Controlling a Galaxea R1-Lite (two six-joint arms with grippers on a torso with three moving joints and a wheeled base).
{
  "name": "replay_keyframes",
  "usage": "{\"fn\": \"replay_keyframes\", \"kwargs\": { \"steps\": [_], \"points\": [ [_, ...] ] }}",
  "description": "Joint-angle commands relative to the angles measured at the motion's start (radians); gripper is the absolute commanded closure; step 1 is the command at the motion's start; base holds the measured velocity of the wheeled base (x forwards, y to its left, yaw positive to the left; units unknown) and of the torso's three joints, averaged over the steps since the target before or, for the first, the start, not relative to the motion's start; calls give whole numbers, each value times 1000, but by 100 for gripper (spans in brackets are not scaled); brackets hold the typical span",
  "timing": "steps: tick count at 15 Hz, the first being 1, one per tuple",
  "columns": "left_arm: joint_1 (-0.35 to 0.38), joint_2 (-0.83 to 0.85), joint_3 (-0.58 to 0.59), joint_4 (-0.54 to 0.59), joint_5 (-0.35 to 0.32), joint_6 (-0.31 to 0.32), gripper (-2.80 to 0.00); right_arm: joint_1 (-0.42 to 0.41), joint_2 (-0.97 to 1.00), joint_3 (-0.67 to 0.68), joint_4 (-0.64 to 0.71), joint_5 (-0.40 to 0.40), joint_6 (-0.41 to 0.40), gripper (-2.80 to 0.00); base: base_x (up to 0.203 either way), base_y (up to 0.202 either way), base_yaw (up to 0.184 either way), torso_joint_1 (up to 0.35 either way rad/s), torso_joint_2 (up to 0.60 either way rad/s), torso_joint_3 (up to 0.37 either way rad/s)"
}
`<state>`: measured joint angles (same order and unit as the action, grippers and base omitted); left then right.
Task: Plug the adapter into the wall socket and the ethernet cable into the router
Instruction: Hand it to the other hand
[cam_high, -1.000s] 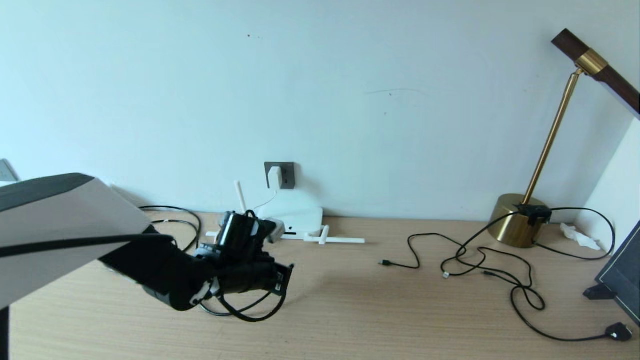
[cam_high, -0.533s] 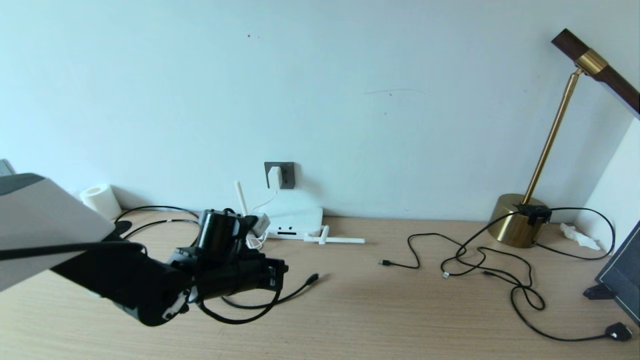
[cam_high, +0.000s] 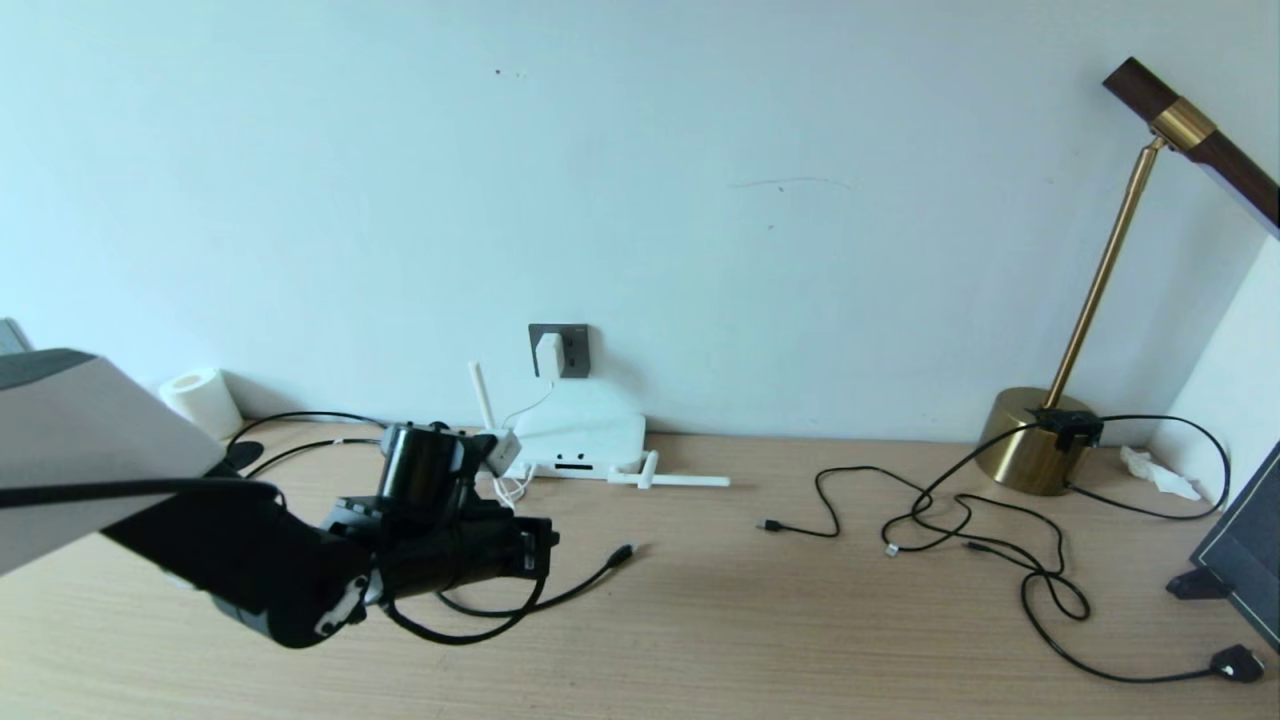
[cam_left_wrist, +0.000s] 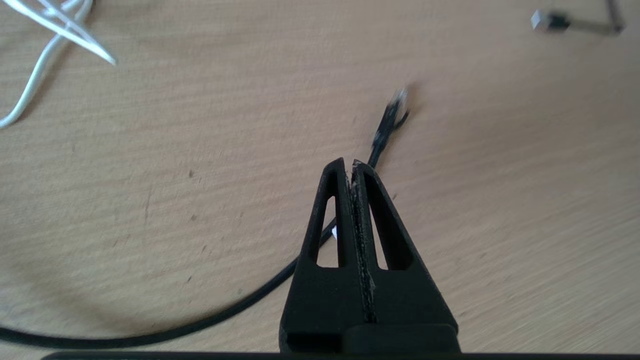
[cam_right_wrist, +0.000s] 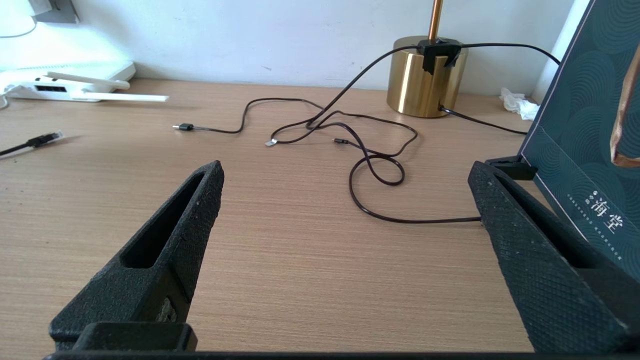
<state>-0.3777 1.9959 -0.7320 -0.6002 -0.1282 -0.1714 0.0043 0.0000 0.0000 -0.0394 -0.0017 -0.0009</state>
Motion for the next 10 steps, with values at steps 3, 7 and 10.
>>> {"fn": "replay_keyframes", "kwargs": {
  "steps": [3, 7, 10],
  "points": [
    [0, -9, 65, -50, 64, 275, 0, 0, 2, 12, -1, 0, -1, -280, 0, 0, 0, 0, 0, 0],
    [-6, 32, -62, 53, 47, 478, -280, 0, 2, 12, -2, 0, -1, -280, 0, 0, 0, 0, 0, 0],
    [-21, 40, -213, 254, -24, 553, -280, 0, 2, 12, -1, 0, -1, -280, 0, 0, 0, 0, 0, 0]
  ]
}}
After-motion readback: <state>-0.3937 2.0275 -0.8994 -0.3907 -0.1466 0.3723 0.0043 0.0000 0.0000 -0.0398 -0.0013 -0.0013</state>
